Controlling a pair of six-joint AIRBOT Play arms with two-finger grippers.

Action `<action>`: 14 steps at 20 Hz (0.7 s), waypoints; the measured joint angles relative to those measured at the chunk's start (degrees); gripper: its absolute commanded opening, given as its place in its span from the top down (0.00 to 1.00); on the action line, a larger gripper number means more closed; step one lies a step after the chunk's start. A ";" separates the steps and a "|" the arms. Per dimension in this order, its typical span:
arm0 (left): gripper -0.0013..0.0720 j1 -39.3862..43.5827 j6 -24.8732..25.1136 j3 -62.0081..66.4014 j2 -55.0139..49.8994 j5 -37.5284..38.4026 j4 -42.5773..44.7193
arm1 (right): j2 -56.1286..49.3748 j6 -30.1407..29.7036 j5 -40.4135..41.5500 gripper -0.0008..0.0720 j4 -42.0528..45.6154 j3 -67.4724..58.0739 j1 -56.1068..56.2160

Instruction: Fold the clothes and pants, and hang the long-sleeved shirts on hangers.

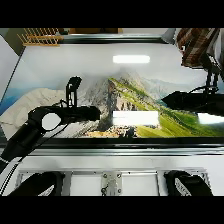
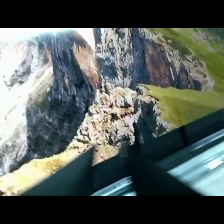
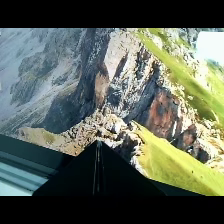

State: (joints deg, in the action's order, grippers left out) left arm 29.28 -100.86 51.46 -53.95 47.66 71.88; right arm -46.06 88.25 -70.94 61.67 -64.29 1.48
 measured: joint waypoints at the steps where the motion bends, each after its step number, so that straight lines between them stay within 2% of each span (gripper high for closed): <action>1: 0.05 -0.98 0.44 0.48 0.00 -0.52 2.10 | 0.00 0.00 0.00 0.98 0.00 0.00 0.00; 7: 0.05 -15.08 3.04 6.82 -5.81 1.11 24.92 | 0.00 0.02 0.00 0.98 -0.02 0.00 0.00; 10: 0.05 -22.29 6.95 8.87 -13.20 1.01 30.60 | 0.00 0.02 0.00 0.98 -0.02 0.00 0.00; 14: 0.05 -28.35 10.16 9.81 -24.11 -2.03 33.77 | 0.00 0.00 0.00 0.98 0.00 0.00 0.00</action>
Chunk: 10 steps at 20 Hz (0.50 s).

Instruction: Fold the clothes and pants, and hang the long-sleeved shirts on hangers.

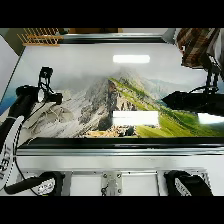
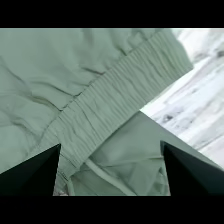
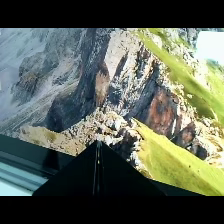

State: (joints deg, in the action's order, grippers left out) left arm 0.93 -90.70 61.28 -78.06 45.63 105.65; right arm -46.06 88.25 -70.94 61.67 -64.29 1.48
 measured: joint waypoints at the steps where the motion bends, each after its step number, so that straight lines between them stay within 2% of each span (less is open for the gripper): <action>1: 0.05 -0.74 0.50 0.11 -2.51 -1.07 0.81 | 0.00 0.02 -0.02 0.98 -0.02 0.00 0.00; 5: 0.05 -1.60 1.49 0.28 -9.42 -4.61 6.75 | 0.00 0.02 0.00 0.98 -0.02 0.00 0.00; 9: 0.05 -1.77 1.05 0.33 -12.04 -8.15 10.14 | 0.00 0.02 -0.02 0.98 0.00 0.00 0.00; 10: 0.13 -1.79 0.98 0.33 -12.31 -9.03 10.56 | 0.00 0.02 0.00 0.98 0.00 0.00 0.00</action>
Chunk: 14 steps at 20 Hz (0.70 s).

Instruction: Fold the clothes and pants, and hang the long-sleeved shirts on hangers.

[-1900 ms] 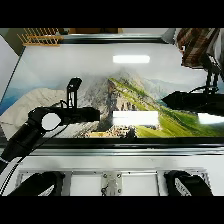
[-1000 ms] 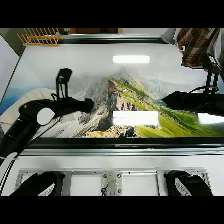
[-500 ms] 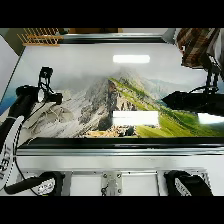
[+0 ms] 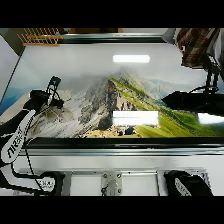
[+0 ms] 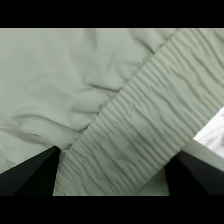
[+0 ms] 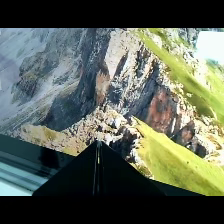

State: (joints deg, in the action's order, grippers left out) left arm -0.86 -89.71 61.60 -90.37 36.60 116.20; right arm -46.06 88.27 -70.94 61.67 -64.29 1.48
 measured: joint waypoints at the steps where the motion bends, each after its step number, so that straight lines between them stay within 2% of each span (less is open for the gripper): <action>1: 0.36 -0.02 -0.22 0.00 -0.17 -0.66 0.28 | 0.00 0.00 0.00 0.98 0.00 0.00 0.00; 2: 0.58 -0.02 -0.26 0.00 -0.31 -1.29 0.59 | 0.00 0.00 0.00 0.98 -0.02 0.00 0.00; 3: 0.88 -0.02 -0.42 0.00 -0.37 -1.70 0.81 | 0.00 0.00 -0.02 0.98 0.00 0.00 0.00; 4: 0.96 -0.02 -0.85 0.00 -0.42 -2.05 0.85 | 0.00 0.00 0.00 0.98 0.00 0.00 0.00; 9: 0.96 2.29 -2.62 0.00 4.46 -2.60 1.03 | 0.00 0.00 0.00 0.98 -0.37 0.00 0.00; 11: 0.96 6.03 -3.02 0.00 9.55 -3.50 0.98 | 0.00 0.00 0.07 0.98 -0.37 0.00 0.00; 14: 0.96 16.02 -3.45 0.00 17.73 -4.28 -1.20 | 0.00 0.00 1.62 0.98 0.44 0.00 -0.02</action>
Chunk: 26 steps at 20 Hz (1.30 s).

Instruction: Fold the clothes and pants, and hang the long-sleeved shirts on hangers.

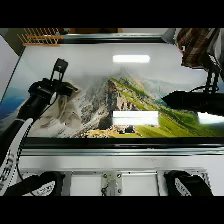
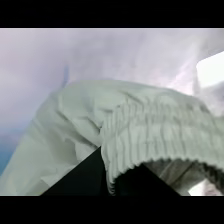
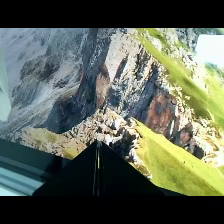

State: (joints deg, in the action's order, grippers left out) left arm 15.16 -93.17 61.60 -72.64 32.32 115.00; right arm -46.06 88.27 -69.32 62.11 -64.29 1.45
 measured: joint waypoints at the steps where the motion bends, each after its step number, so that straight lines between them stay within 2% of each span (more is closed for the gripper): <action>1: 0.96 4.09 -0.11 0.00 2.23 -0.02 -1.70 | 0.00 0.00 0.98 0.98 0.31 0.00 -0.02; 4: 0.96 16.20 -0.26 0.00 5.81 -0.31 -7.89 | 0.00 0.00 3.54 0.98 0.87 0.00 -0.04; 5: 0.79 20.09 -0.42 0.00 6.08 -0.35 -9.66 | 0.00 0.00 4.17 0.98 0.92 0.00 -0.04; 6: 0.29 23.23 -0.94 0.00 5.95 -0.39 -10.82 | 0.00 0.00 4.70 0.98 1.05 0.00 -0.04; 7: 0.06 25.97 -2.05 0.00 5.57 -0.42 -11.76 | 0.00 0.00 5.09 0.98 1.11 0.00 -0.07; 9: 0.06 28.81 -5.44 -0.02 4.74 0.13 -13.07 | 0.00 0.00 5.62 0.98 1.14 0.00 -0.07; 11: 0.06 28.20 -11.08 -0.02 4.33 2.03 -13.64 | 0.00 0.00 5.88 0.98 1.18 0.00 -0.07; 14: 0.07 22.21 -17.64 -1.36 3.98 5.31 -17.68 | 0.00 0.00 6.12 0.98 1.11 0.00 -0.07; 16: 0.07 16.55 -18.36 -3.91 3.21 6.51 -25.07 | -0.02 0.02 6.16 0.98 0.83 0.00 -0.07; 19: 0.06 8.33 -12.61 -8.37 -0.24 7.43 -40.24 | -0.02 0.02 6.32 0.98 0.00 0.00 -0.04; 23: 0.07 0.74 -0.15 -10.21 -7.67 8.98 -61.18 | -0.02 0.04 6.32 0.98 -0.57 0.00 -0.04; 26: 0.07 -0.76 6.19 -7.72 -13.33 11.72 -69.96 | -0.02 0.04 6.32 0.98 -0.81 0.00 -0.04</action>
State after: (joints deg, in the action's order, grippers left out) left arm 14.39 -86.98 53.89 -85.97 44.03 45.04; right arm -46.09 88.31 -63.00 61.30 -64.29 1.41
